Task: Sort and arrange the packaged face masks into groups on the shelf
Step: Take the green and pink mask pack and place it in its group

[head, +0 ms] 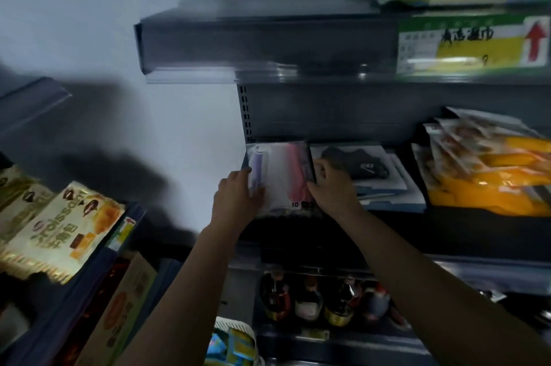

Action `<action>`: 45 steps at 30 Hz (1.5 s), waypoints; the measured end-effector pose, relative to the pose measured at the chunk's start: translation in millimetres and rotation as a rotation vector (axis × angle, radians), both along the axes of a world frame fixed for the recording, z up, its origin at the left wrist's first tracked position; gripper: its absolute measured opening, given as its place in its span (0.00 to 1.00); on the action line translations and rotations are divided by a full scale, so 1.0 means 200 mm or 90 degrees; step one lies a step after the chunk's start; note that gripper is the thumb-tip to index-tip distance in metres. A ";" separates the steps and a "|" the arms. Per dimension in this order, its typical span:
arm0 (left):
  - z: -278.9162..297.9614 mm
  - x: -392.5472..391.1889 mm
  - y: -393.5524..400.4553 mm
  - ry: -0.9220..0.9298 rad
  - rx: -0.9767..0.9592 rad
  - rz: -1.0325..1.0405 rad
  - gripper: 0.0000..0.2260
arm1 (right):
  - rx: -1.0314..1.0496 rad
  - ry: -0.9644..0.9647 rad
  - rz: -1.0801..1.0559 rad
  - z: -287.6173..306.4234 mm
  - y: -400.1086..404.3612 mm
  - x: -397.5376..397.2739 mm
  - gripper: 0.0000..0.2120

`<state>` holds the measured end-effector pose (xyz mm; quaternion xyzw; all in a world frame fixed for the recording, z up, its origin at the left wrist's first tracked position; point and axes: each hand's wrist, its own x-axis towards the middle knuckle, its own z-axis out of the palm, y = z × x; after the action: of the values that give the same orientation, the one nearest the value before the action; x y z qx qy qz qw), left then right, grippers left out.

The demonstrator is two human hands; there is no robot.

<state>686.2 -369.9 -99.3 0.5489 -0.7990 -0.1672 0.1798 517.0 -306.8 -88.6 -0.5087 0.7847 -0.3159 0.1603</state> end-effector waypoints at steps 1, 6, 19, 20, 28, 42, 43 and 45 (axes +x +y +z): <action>0.02 -0.01 0.00 -0.024 -0.037 -0.018 0.20 | -0.005 0.023 0.000 0.01 0.02 0.00 0.20; 0.09 -0.14 0.08 -0.089 -0.140 -0.127 0.24 | 0.083 0.158 -0.011 0.05 0.17 -0.06 0.21; 0.14 -0.75 0.54 -0.188 -0.211 -0.402 0.25 | 0.235 0.390 -0.155 0.15 0.76 -0.42 0.23; 0.15 -0.80 0.59 -0.189 -0.217 -0.416 0.26 | 0.239 0.395 -0.163 0.16 0.82 -0.46 0.23; 0.18 -1.31 1.03 -0.163 -0.233 -0.490 0.27 | 0.257 0.411 -0.235 0.19 1.32 -0.86 0.23; 0.15 -2.05 1.65 -0.140 -0.234 -0.538 0.25 | 0.278 0.379 -0.348 0.17 2.03 -1.50 0.25; 0.15 -2.10 1.67 -0.146 -0.234 -0.541 0.25 | 0.276 0.372 -0.354 0.17 2.05 -1.54 0.25; 0.14 -2.18 1.70 -0.154 -0.231 -0.546 0.26 | 0.277 0.364 -0.364 0.16 2.10 -1.62 0.25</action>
<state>249.2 -29.7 -70.7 0.1450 -0.9848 -0.0190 0.0936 192.7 112.5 -56.6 -0.2930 0.9544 -0.0227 -0.0532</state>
